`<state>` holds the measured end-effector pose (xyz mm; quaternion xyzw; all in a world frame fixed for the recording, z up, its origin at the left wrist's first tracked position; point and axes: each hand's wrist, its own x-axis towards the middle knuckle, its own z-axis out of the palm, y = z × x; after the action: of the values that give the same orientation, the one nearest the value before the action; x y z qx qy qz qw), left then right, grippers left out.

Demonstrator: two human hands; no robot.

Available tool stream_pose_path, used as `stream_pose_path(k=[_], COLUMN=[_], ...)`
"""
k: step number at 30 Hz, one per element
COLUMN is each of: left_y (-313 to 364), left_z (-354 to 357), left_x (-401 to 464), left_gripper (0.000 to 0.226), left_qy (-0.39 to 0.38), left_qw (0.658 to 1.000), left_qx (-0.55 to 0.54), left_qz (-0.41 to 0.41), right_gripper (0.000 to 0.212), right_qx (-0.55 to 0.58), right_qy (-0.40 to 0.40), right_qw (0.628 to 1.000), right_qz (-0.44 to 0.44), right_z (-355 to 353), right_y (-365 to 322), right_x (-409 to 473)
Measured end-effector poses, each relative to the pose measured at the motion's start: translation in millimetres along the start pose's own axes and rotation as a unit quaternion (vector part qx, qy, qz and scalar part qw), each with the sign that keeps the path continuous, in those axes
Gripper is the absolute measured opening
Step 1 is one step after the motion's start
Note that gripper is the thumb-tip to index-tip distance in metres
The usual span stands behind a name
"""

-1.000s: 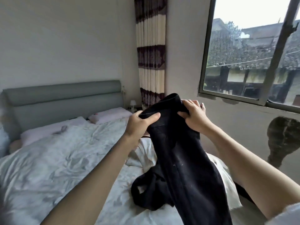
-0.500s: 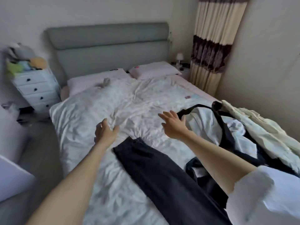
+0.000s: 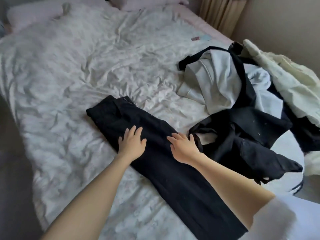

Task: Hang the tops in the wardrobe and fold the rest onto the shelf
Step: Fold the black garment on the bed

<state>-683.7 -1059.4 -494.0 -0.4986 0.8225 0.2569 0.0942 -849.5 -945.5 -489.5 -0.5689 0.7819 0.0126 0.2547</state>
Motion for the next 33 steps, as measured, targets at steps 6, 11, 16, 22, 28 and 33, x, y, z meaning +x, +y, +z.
stream_pose_path(k=[6,11,16,22,28,33], left_y=[-0.3,22.7,84.0,140.1,194.0,209.9], left_z=[111.8,186.4,226.9,232.3,228.6,231.1], left_x=[16.4,-34.7,-92.9,-108.1,-67.0,-49.4], left_gripper=[0.064,0.069,0.067,0.069,0.050,0.024], left_qy=[0.005,0.029,-0.031,-0.030,0.049,0.081], left_qw=[0.990,0.976,0.946,0.878,0.851,0.823], left_qx=[0.136,0.174,0.211,0.256,0.303,0.279], left_qz=[0.048,0.125,0.245,0.403,0.427,0.488], right_gripper=[0.056,0.053,0.051,0.054,0.054,0.026], right_qx=[-0.079,-0.085,-0.020,0.167,0.263,0.271], right_qy=[0.043,0.091,0.077,0.130,0.112,0.096], right_qw=[0.995,0.992,0.992,0.939,0.901,0.912], right_qz=[-0.048,-0.022,0.093,0.273,0.327,0.294], right_z=[99.5,158.4,185.7,207.6,211.2,212.3], right_y=[23.0,68.9,118.3,170.8,236.6,273.1], right_x=[2.4,-61.0,-146.8,-223.1,-234.9,-229.5])
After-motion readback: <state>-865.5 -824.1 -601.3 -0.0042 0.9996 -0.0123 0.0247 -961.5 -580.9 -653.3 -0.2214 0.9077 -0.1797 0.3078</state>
